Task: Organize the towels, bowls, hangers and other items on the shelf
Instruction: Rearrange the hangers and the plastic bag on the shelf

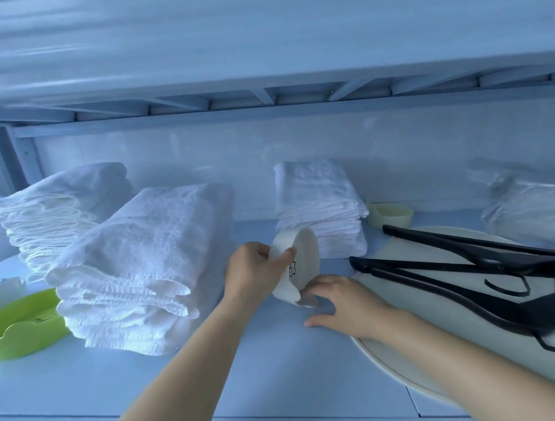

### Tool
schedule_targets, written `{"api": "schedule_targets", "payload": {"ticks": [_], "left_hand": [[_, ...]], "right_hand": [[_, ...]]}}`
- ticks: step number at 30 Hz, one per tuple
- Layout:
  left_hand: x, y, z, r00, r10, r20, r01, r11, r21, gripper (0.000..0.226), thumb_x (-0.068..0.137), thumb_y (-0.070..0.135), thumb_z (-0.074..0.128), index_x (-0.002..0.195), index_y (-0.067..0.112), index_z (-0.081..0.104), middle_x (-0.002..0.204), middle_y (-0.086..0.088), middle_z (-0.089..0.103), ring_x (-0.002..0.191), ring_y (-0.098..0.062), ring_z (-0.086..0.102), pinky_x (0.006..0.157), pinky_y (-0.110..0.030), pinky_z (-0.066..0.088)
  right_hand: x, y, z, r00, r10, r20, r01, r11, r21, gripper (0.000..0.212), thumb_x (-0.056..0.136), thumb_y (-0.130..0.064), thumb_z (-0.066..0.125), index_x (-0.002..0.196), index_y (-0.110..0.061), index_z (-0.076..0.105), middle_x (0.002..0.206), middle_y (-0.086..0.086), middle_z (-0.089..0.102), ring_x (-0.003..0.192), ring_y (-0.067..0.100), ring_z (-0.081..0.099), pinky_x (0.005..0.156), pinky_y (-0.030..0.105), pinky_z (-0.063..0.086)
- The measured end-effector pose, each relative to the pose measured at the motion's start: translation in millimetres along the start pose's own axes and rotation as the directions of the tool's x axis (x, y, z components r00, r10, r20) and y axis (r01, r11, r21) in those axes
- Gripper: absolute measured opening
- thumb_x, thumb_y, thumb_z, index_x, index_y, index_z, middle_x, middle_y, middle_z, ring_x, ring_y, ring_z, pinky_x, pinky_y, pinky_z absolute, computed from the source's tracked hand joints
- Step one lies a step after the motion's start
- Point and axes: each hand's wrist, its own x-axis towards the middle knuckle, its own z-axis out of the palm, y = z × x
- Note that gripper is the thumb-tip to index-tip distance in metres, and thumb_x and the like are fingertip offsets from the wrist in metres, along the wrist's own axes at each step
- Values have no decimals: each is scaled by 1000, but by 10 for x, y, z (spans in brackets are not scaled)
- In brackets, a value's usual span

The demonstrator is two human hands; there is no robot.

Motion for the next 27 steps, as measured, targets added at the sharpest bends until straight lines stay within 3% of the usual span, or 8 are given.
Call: {"api": "schedule_targets", "payload": {"ticks": [5,8,12,16,19,22,25,27], "left_hand": [[-72,25,27,1000,-26,5,26,999,-35,39,69,54,67,78,17,60,74,5,68,72,-20,67,68,-33,51],[-109,13,15,1000,-11,3,12,997,-75,40,75,50,65,97,18,55,80,8,63,75,-17,64,63,-30,50],[-182,-58,-7,973,231,-19,-226,965,131,46,90,44,49,134,34,38,104,3,55,93,-21,58,72,-32,47],[-218,-172,-15,886,439,150,-464,833,302,29,98,32,37,119,32,56,145,-6,33,123,-27,43,86,-32,45],[-242,-247,-44,823,509,251,-564,787,251,25,96,36,44,115,27,59,149,-5,23,136,-22,26,94,-23,32],[-226,-315,-107,788,519,330,-604,757,251,30,88,36,61,116,26,58,155,-5,14,145,-19,5,102,-25,26],[-206,-353,-153,780,530,333,-620,727,295,26,85,32,66,108,21,63,146,3,33,136,-16,30,89,-16,30],[-213,-381,-137,795,511,328,-600,743,298,27,85,32,65,107,17,62,122,2,54,109,-18,50,74,-16,31]], "right_hand": [[15,-80,57,998,26,-53,-27,999,-21,24,84,-32,65,103,-17,66,107,-4,67,100,15,60,84,28,47],[0,-105,51,992,44,-122,-47,999,-27,16,87,-24,61,94,-12,69,96,3,70,89,23,64,76,33,49],[-54,-108,24,981,51,-187,-56,998,-20,17,88,-21,59,95,-10,70,97,2,71,88,21,66,77,32,50],[-94,-102,-49,975,35,-220,-39,999,-17,14,88,-17,61,94,-10,71,93,3,71,83,22,65,73,32,50],[-109,-97,-67,974,31,-224,-36,999,-21,13,89,-13,59,92,-7,71,88,5,70,80,23,64,68,31,47],[-119,-97,-81,972,15,-235,-25,999,-41,14,90,-9,57,93,-7,70,89,6,69,81,23,63,70,32,47],[-117,-135,-117,978,-31,-204,14,996,-86,16,91,-6,55,96,-6,70,92,7,68,86,23,62,75,34,48],[-111,-168,-144,982,-42,-186,25,995,-97,18,92,-7,54,98,-5,70,95,8,68,89,22,60,78,33,47]]}}
